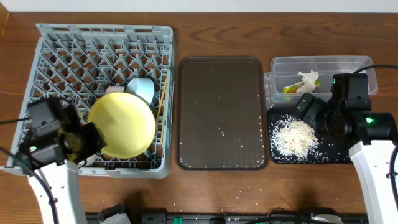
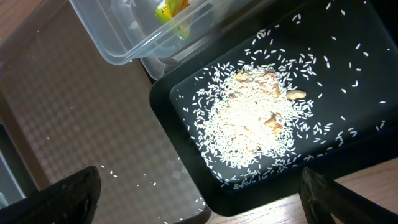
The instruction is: Sort waste into correct bins and load items into the dishwasher
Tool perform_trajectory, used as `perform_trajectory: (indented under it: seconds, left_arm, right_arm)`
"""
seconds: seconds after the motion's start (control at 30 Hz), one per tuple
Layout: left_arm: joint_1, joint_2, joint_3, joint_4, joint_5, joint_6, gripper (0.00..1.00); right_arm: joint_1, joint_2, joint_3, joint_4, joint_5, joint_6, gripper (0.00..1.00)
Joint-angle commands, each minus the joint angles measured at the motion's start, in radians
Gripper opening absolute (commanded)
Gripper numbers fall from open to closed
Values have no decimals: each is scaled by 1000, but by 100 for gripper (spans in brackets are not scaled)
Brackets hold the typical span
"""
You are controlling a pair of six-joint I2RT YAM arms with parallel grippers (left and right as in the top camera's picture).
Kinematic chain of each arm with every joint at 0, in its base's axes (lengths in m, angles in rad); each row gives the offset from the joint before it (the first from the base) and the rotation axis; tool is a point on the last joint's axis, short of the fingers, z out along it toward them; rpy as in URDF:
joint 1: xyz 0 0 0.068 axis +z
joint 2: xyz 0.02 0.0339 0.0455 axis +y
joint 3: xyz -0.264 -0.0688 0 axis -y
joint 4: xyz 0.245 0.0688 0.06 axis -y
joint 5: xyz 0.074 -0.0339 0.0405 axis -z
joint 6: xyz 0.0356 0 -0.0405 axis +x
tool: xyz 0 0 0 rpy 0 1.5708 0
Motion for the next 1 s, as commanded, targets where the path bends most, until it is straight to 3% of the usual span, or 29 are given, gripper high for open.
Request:
perform_trajectory:
  seconds: [0.0, 0.3, 0.5, 0.57, 0.6, 0.67, 0.7, 0.87, 0.97]
  left_arm:
    - [-121, -7, 26, -5, -146, -43, 8]
    - [-433, -7, 26, -13, -396, -168, 7]
    - [-624, -7, 26, 45, -414, -178, 11]
    - [-703, -7, 26, 72, -414, -177, 17]
    - [-746, -7, 26, 90, -414, -177, 35]
    - [-789, -8, 40, 95, -414, -177, 52]
    - [-800, -10, 64, 87, -414, -177, 75]
    - [-802, -24, 220, 11, -344, -178, 81]
    - [-802, -47, 280, 26, -46, -178, 81]
  right_arm:
    - [-10, -10, 0, -2, 3, 14, 99]
    - [-10, -10, 0, -1, 3, 14, 99]
    - [-10, -10, 0, -1, 3, 14, 99]
    - [-10, -10, 0, -1, 3, 14, 99]
    - [-10, -10, 0, -1, 3, 14, 99]
    - [-10, -10, 0, -1, 3, 14, 99]
    - [-10, -10, 0, -2, 3, 14, 99]
    - [-10, -10, 0, -1, 3, 14, 99]
    - [-10, -10, 0, -2, 3, 14, 99]
